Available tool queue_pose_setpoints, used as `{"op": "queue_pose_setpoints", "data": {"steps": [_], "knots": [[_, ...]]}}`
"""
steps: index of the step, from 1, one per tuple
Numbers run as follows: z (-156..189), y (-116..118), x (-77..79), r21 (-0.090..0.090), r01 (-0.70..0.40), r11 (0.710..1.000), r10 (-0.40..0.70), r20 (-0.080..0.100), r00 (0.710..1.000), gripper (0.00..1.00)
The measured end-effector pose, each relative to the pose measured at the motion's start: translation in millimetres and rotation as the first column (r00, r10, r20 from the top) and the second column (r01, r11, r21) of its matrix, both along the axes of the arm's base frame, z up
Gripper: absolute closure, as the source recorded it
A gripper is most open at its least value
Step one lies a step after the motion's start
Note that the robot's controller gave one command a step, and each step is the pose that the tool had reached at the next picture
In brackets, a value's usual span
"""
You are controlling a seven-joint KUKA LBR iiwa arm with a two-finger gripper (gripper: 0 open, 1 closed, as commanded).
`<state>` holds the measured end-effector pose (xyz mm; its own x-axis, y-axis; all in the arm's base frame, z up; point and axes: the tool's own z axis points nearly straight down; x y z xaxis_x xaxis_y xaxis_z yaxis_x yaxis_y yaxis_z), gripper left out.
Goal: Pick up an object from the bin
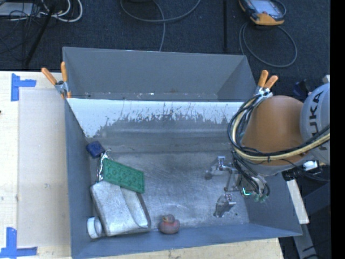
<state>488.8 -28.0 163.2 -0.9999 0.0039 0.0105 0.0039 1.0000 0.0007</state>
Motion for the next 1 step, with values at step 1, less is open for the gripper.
{"op": "queue_pose_setpoints", "data": {"steps": [1], "knots": [[-12.0,71.3,29.1,0.003,0.009,1.0,-0.009,0.01,1.0,0.0]]}}
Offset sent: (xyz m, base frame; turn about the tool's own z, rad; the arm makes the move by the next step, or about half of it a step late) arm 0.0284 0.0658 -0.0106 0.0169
